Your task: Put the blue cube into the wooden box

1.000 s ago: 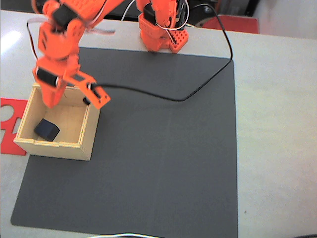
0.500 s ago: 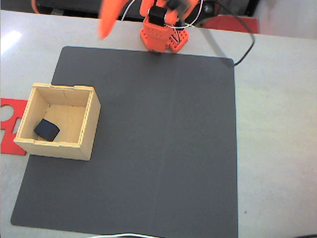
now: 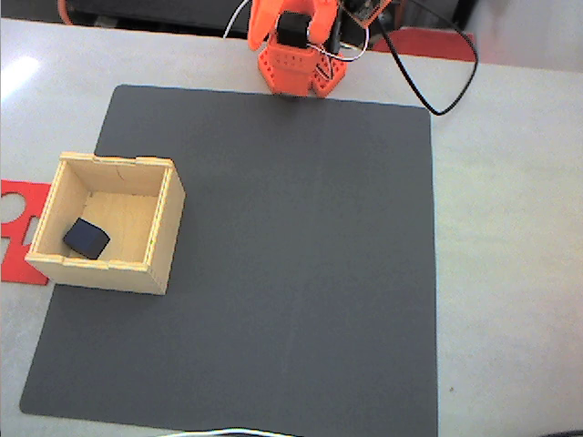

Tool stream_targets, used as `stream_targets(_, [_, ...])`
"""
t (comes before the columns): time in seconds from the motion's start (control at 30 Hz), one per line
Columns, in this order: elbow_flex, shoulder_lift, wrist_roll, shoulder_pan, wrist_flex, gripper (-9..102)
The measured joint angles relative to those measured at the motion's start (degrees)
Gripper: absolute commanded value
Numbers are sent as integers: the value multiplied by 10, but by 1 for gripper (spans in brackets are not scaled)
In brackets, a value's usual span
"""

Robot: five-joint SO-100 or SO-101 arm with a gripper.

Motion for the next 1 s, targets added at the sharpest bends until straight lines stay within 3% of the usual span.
stream_targets(0.47, [366, 1, 54, -54, -93, 0])
stream_targets(0.73, [418, 1, 120, -53, -95, 0])
stream_targets(1.0, [418, 1, 125, -51, -95, 0])
